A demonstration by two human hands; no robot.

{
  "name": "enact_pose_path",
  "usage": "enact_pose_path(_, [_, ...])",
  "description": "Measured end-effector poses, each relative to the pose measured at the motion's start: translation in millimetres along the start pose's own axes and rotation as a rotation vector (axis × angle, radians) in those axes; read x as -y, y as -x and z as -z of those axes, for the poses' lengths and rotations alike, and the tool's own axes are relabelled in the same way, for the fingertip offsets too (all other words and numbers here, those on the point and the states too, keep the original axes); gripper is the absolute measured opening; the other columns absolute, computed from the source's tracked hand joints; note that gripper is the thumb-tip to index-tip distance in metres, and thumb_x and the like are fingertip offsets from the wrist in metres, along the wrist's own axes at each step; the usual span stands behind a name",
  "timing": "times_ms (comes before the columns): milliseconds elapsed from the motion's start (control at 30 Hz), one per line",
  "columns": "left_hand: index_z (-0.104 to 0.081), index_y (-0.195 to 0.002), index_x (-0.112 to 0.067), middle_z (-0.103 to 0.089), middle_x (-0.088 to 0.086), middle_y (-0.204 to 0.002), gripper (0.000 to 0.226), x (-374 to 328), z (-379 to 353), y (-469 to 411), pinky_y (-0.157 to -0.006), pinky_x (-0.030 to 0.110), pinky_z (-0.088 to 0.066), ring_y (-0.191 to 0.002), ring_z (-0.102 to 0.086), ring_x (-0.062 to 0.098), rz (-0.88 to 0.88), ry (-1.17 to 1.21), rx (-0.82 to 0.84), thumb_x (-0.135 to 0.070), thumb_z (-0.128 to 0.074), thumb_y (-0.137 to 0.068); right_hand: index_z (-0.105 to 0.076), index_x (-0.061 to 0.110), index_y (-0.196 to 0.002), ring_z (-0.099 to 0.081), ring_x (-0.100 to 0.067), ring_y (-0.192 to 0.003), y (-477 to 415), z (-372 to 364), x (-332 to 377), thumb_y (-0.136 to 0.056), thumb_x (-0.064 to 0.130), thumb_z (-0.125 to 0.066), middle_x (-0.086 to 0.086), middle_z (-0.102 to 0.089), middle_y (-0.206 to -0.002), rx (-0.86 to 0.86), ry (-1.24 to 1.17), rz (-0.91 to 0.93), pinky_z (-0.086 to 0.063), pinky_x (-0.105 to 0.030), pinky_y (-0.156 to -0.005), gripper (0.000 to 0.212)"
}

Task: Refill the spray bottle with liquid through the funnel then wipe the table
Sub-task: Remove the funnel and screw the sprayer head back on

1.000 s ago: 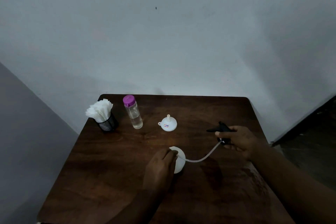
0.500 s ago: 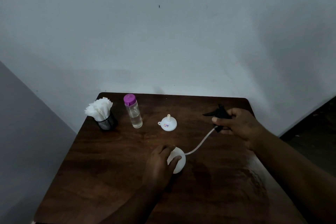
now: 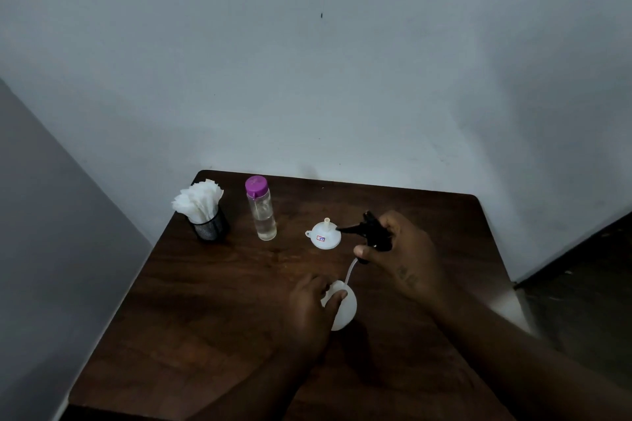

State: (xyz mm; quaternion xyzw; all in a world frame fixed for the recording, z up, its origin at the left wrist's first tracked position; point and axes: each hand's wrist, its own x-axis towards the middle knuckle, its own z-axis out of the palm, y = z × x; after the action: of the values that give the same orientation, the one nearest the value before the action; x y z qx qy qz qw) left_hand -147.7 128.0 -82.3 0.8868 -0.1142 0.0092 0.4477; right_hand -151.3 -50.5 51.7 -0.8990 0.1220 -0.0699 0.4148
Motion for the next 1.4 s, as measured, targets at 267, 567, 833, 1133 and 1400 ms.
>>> enact_pose_path(267, [-0.076,-0.100,-0.021,-0.071,-0.012,-0.098,0.019,2,-2,-1,-0.080,0.016,-0.054,-0.092,-0.066,0.003,0.049,0.153,-0.009,-0.027,-0.082,-0.083,-0.054,0.028,-0.089,-0.057,-0.002,-0.073,5,-43,-21,-0.073,0.034,-0.081,0.010,-0.061,-0.080,0.142,0.130,0.057,-0.044,-0.022,-0.059,0.032])
enact_pose_path(567, [-0.076,-0.105,-0.017,-0.071,-0.013,-0.103,0.026,6,-6,6,-0.077,0.008,-0.048,-0.102,-0.062,-0.010,0.233,0.372,-0.019,-0.017,-0.084,-0.080,-0.058,0.025,-0.098,-0.057,-0.002,-0.082,13,-64,-41,-0.078,0.028,-0.076,0.011,-0.061,-0.089,0.242,0.246,0.187,-0.049,-0.027,-0.070,0.027])
enact_pose_path(833, [-0.073,-0.111,-0.008,-0.073,-0.002,-0.106,0.028,7,-11,8,-0.081,0.008,-0.047,-0.100,-0.066,0.000,0.273,0.353,-0.024,-0.015,-0.081,-0.085,-0.059,0.022,-0.100,-0.054,-0.002,-0.086,7,-68,-42,-0.082,0.030,-0.072,0.012,-0.060,-0.094,0.316,0.323,0.319,-0.047,-0.026,-0.076,0.024])
enact_pose_path(1133, [-0.074,-0.116,-0.027,-0.072,-0.016,-0.110,0.032,-2,-13,17,-0.092,0.023,-0.053,-0.103,-0.065,-0.002,0.307,0.273,-0.105,-0.036,-0.079,-0.086,-0.060,0.015,-0.114,-0.058,-0.019,-0.102,10,-72,-36,-0.085,0.024,-0.068,0.000,-0.064,-0.111,0.323,0.404,0.438,-0.050,-0.036,-0.083,0.031])
enact_pose_path(1400, [-0.073,-0.112,-0.023,-0.067,-0.018,-0.101,0.024,-14,-10,21,-0.076,0.005,-0.042,-0.093,-0.062,-0.004,0.288,0.217,-0.132,-0.030,-0.076,-0.089,-0.054,0.024,-0.097,-0.047,-0.002,-0.081,3,-64,-33,-0.082,0.024,-0.065,0.015,-0.055,-0.091,0.382,0.384,0.458,-0.031,-0.015,-0.064,0.018])
